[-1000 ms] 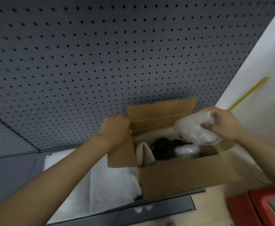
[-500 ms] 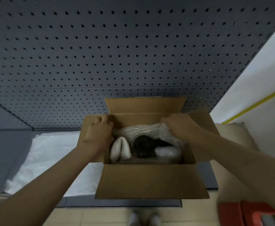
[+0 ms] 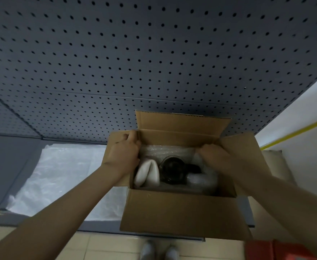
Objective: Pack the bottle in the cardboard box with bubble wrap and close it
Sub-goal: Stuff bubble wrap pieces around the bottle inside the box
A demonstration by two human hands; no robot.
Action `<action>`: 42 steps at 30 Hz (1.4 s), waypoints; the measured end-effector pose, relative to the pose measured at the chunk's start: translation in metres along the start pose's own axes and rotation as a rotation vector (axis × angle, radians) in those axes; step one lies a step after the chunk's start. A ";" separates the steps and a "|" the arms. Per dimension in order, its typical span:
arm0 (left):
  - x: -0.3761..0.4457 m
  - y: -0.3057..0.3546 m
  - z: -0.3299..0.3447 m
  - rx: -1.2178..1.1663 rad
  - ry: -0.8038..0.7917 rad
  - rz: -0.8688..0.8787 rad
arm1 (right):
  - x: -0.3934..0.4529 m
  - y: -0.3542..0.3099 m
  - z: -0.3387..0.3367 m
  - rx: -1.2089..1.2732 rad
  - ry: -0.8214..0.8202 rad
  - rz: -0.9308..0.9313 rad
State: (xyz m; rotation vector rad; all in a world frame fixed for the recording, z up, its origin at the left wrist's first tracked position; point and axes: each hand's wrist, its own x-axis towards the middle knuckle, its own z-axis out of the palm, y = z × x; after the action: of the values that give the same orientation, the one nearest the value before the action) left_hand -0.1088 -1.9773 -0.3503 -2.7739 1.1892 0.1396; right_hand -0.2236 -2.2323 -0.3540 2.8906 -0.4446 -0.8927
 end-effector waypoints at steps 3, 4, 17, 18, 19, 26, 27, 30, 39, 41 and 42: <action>0.000 0.000 0.003 0.004 -0.003 -0.002 | 0.017 -0.011 0.017 -0.054 -0.163 -0.020; 0.000 -0.001 0.003 -0.004 -0.003 -0.003 | 0.020 -0.009 0.023 -0.045 -0.158 -0.040; 0.006 -0.007 0.014 -0.005 -0.004 0.080 | -0.003 -0.005 0.022 0.065 -0.017 -0.003; 0.007 -0.010 0.017 -0.009 -0.006 0.100 | 0.003 -0.010 0.026 0.027 -0.041 -0.045; 0.008 -0.011 0.020 -0.015 -0.007 0.117 | 0.006 -0.015 0.031 0.032 -0.061 -0.042; 0.006 -0.014 0.017 0.017 0.015 0.134 | 0.012 -0.012 0.027 0.319 -0.004 0.081; 0.005 -0.012 0.015 0.029 0.018 0.132 | 0.009 -0.010 0.028 0.361 0.016 0.071; 0.000 -0.008 0.010 0.044 0.004 0.087 | -0.008 -0.023 0.022 0.283 0.157 -0.005; -0.004 -0.006 0.004 0.052 -0.056 0.117 | -0.010 -0.092 -0.005 0.180 0.185 -0.809; -0.004 -0.006 0.000 0.057 -0.067 0.139 | 0.005 -0.089 -0.009 0.039 0.225 -0.899; -0.006 -0.005 -0.004 0.056 -0.079 0.143 | 0.011 -0.089 -0.009 -0.005 0.240 -0.945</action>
State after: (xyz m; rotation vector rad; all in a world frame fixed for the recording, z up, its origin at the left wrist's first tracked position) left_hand -0.1085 -1.9702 -0.3454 -2.6089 1.3498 0.2233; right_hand -0.1877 -2.1503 -0.3671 3.0863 1.0103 -0.5555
